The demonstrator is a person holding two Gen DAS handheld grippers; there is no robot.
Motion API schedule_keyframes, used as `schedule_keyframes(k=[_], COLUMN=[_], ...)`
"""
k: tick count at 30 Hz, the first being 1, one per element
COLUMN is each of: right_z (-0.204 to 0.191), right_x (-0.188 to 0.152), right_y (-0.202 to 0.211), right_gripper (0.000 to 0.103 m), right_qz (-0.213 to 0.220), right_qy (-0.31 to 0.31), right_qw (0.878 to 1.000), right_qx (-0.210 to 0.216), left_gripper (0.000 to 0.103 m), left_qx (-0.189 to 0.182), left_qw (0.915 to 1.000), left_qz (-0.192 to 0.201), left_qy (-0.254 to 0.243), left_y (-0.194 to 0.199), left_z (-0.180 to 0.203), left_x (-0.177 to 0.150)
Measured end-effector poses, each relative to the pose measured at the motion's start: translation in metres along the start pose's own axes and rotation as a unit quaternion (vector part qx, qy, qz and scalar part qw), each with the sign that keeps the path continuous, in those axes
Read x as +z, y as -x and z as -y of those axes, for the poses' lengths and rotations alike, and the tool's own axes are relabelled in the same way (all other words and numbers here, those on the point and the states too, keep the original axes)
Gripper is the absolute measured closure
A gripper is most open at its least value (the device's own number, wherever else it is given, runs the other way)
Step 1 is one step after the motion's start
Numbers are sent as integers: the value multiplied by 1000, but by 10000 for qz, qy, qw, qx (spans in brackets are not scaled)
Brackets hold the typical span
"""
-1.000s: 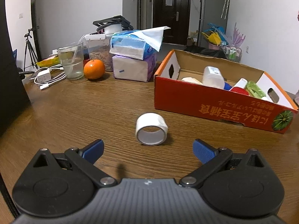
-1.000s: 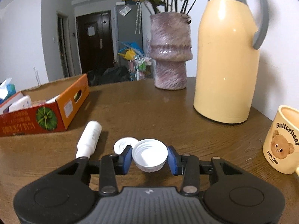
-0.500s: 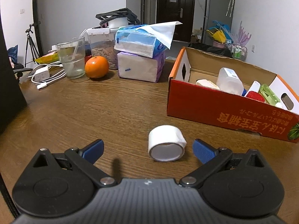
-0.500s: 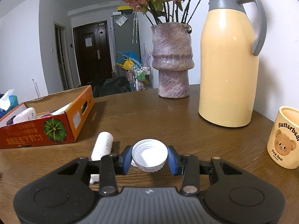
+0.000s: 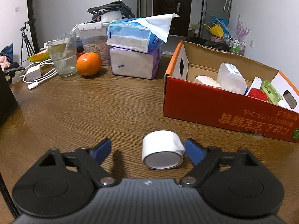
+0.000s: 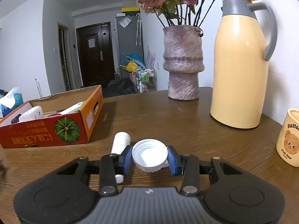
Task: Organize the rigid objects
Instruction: 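Close the left gripper on the white tape roll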
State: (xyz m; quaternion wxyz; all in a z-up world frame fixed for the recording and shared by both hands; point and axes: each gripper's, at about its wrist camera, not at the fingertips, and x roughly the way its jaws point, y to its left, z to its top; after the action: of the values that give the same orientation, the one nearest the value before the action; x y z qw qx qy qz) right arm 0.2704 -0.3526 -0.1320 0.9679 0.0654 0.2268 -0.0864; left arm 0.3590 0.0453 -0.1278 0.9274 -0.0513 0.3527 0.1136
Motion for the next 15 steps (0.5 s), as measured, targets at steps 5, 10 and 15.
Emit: schedule_keyframes(k=[5,10,15], right_z=[-8,-18,-27], right_x=[0,-2,-2], right_y=[0,2,3], right_gripper=[64,64,64], right_qz=[0,20,65], right_qy=[17,55,79], right_qw=[10000,9999,9997], right_qx=[63,137,240], left_gripper=[49,59,59], left_qx=[-177,-253,-287], left_qw=[9998,9996,9994], left_qz=[-92,-79,32], left_qy=[-58,-79,-169], left_y=[-4,-3,4], left_z=[1,1,5], left_x=[0,0,-1])
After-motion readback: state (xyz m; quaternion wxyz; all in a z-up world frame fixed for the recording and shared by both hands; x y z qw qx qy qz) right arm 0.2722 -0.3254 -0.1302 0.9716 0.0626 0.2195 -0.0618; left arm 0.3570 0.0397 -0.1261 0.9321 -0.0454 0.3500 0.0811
